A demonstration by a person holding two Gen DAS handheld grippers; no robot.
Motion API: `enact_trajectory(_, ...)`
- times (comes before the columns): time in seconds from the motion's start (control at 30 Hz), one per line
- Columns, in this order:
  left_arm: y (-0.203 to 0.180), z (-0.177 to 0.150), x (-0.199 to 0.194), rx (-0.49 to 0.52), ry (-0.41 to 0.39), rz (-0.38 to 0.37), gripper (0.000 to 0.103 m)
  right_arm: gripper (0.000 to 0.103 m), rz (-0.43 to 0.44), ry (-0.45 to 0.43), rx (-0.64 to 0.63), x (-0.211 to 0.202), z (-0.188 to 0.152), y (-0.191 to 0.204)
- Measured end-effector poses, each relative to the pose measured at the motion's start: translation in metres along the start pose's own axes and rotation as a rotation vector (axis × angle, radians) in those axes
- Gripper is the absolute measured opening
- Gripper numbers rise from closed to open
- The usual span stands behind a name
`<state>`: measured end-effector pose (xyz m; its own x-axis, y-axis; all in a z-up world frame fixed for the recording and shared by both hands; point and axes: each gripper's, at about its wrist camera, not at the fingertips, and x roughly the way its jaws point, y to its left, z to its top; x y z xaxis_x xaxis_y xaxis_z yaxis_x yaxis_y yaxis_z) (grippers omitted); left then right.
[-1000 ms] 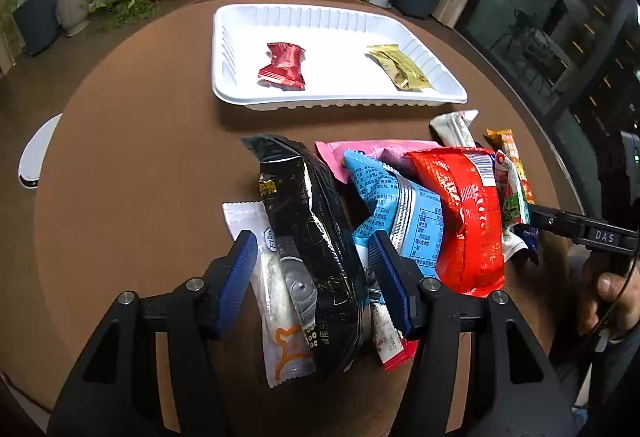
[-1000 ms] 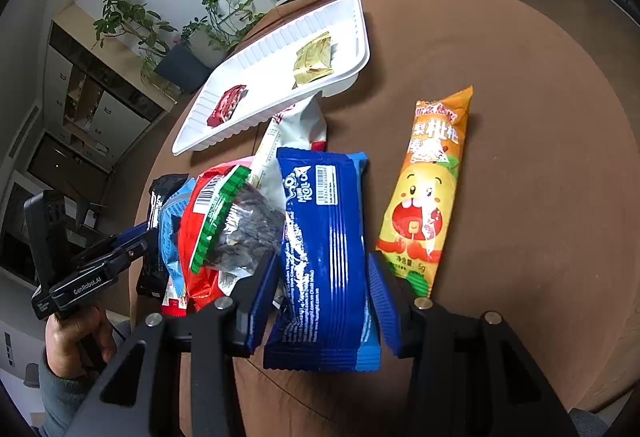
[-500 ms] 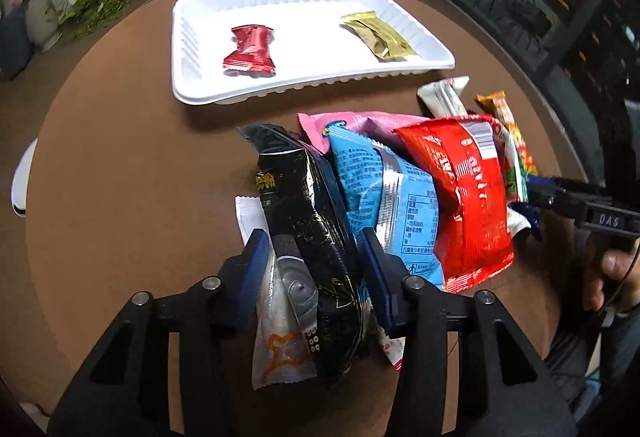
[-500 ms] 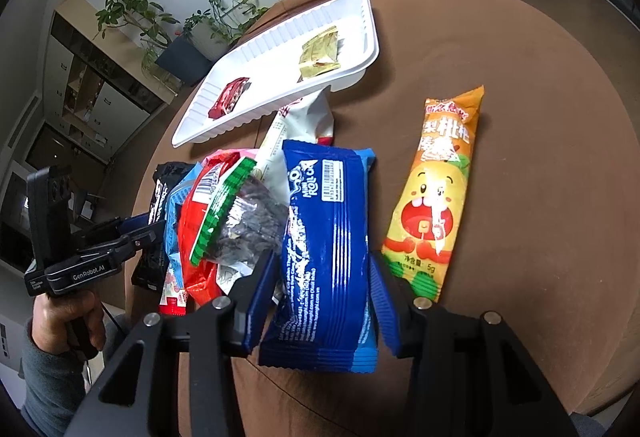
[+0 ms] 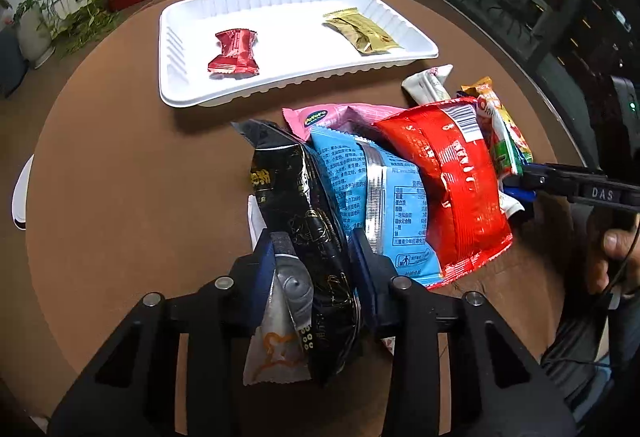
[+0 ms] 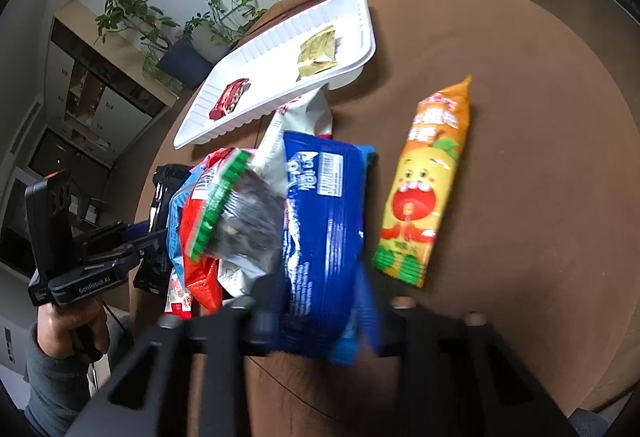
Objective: Organize snacks
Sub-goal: 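Grasp the black snack bag with the left tool while the right tool grasps the blue packet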
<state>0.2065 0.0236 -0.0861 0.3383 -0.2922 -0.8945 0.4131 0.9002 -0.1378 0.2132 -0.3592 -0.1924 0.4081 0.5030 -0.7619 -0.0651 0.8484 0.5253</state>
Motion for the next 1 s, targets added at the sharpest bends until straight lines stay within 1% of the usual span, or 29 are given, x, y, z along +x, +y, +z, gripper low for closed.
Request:
enact_trajectory(0.13, 0.001, -0.005, -0.006, 0.0, -0.028, -0.006, 0.027, 0.028, 0.006, -0.007, 0.001, -0.001, -0.002, 0.0)
enact_trajectory(0.17, 0.001, -0.006, -0.008, -0.003, -0.036, -0.008, 0.026, 0.028, 0.008, -0.01, 0.002, -0.002, -0.001, 0.0)
enact_trajectory(0.3, 0.002, -0.01, -0.013, -0.011, -0.045, -0.021, 0.026, 0.028, 0.023, -0.03, 0.017, -0.007, -0.002, -0.002)
enact_trajectory(0.43, 0.006, -0.013, -0.018, -0.03, -0.073, -0.025, 0.024, 0.028, 0.032, -0.048, 0.031, -0.013, -0.005, -0.003)
enact_trajectory(0.6, 0.008, -0.016, -0.026, -0.055, -0.096, -0.047, 0.023, 0.028, 0.05, -0.071, 0.039, -0.021, -0.006, -0.003)
enact_trajectory(0.8, 0.01, -0.023, -0.032, -0.083, -0.124, -0.047, 0.022, 0.028, 0.067, -0.083, 0.043, -0.026, -0.01, -0.002)
enact_trajectory(1.0, 0.016, -0.03, -0.039, -0.119, -0.141, -0.069, 0.022, 0.028, 0.091, -0.097, 0.048, -0.03, -0.011, 0.001)
